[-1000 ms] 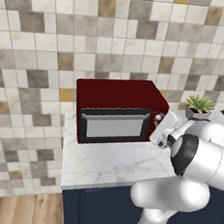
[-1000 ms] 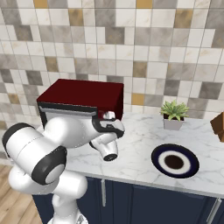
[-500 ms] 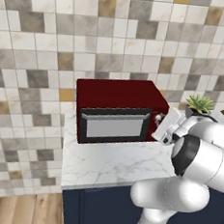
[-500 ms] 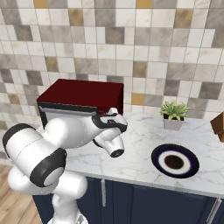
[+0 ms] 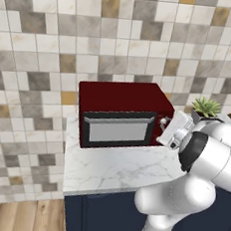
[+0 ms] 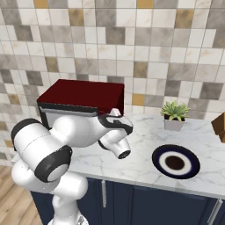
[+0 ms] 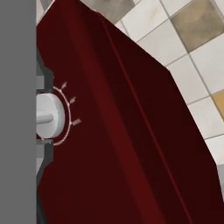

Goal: Pull the toaster oven rack outwards. Pick up the baguette from the plate and place it on the toaster oven rack. Close the toaster oven door fully and set the temperature to the lowest setting.

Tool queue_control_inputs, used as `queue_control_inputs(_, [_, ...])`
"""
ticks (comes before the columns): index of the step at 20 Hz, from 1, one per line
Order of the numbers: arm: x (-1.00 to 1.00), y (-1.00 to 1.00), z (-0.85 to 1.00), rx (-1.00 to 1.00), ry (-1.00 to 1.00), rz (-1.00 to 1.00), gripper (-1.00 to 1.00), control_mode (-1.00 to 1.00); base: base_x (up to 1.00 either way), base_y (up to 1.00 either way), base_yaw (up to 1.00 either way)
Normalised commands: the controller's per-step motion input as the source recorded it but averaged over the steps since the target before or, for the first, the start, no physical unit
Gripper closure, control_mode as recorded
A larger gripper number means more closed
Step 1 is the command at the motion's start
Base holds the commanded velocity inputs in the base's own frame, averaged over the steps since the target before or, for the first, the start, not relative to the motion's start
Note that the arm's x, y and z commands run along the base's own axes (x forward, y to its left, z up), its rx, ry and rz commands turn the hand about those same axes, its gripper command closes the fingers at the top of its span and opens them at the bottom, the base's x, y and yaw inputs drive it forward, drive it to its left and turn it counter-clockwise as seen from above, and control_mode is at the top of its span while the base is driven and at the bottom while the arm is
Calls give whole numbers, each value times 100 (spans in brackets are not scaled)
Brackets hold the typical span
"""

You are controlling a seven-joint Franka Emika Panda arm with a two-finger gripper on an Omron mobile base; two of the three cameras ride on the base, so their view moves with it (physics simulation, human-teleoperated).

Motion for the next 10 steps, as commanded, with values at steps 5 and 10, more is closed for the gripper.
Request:
queue_control_inputs(5, [0, -26, 6, -12, 0, 11, 100, -100, 0, 0, 0])
queue_control_inputs(10, [0, -17, 9, -19, 0, 7, 100, -100, 0, 0, 0])
